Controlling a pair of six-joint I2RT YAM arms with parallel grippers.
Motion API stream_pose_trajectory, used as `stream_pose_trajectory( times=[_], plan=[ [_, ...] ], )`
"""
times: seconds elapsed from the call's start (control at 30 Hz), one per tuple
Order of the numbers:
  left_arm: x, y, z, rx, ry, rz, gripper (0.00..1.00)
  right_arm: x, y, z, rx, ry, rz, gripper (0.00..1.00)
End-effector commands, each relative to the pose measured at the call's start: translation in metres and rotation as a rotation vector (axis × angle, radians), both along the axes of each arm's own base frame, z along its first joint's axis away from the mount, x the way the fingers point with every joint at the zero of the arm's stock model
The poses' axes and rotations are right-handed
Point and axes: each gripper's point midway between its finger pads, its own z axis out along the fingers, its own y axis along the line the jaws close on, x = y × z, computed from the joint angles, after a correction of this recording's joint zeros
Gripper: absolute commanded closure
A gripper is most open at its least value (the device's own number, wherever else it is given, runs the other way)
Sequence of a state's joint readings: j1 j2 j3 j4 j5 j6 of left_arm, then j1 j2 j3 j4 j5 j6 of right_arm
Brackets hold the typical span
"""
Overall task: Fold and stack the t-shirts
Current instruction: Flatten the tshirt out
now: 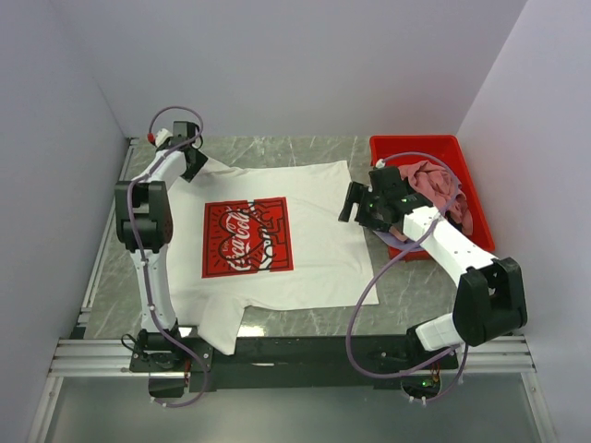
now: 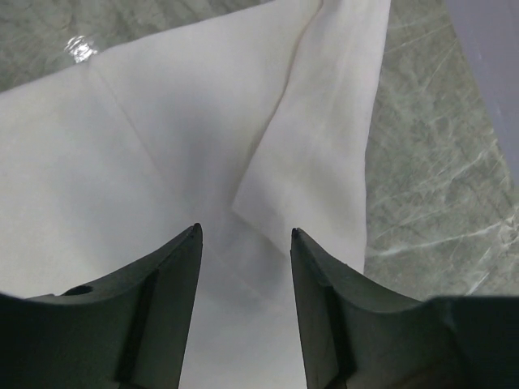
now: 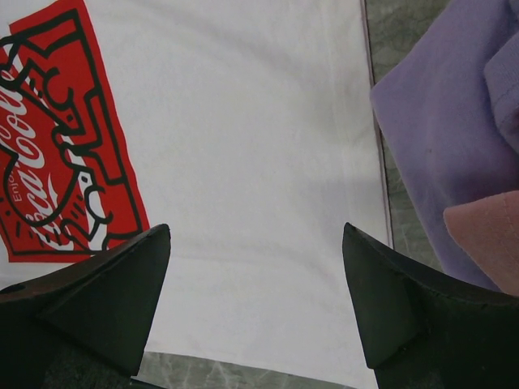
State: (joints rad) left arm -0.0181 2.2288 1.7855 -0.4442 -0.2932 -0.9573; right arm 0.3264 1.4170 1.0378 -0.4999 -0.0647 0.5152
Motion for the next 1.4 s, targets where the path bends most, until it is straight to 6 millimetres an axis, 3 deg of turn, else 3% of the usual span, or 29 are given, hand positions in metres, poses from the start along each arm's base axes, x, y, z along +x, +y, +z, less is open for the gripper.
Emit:
stream_pose_trajectory(
  times=[0.0,0.33,0.47,0.63,0.77,1.03,1.37],
  plan=[
    [0.017,0.001,0.002,0.003,-0.022,-0.02,0.47,0.007,-0.005,-0.002,-0.02,-0.017,-0.01,0.07],
    [0.022,0.003,-0.014,-0.003,0.005,-0.017,0.51,0.009,-0.009,-0.005,-0.028,-0.005,-0.017,0.08],
    [0.028,-0.005,-0.022,-0.036,-0.004,-0.04,0.63,0.009,-0.011,-0.007,-0.035,-0.002,-0.025,0.08],
    [0.034,-0.007,-0.017,-0.049,-0.028,-0.042,0.77,0.009,-0.01,-0.011,-0.039,0.012,-0.018,0.08],
    [0.035,-0.003,-0.004,-0.034,-0.06,-0.016,1.0,0.011,-0.009,-0.016,-0.039,0.022,-0.01,0.09],
    [0.037,-0.002,0.018,0.004,-0.109,-0.001,1.0,0.014,-0.008,-0.023,-0.049,0.036,0.0,0.09],
    [0.064,-0.022,0.046,0.05,-0.213,-0.08,0.99,0.015,-0.008,-0.023,-0.051,0.028,0.006,0.1]
  ],
)
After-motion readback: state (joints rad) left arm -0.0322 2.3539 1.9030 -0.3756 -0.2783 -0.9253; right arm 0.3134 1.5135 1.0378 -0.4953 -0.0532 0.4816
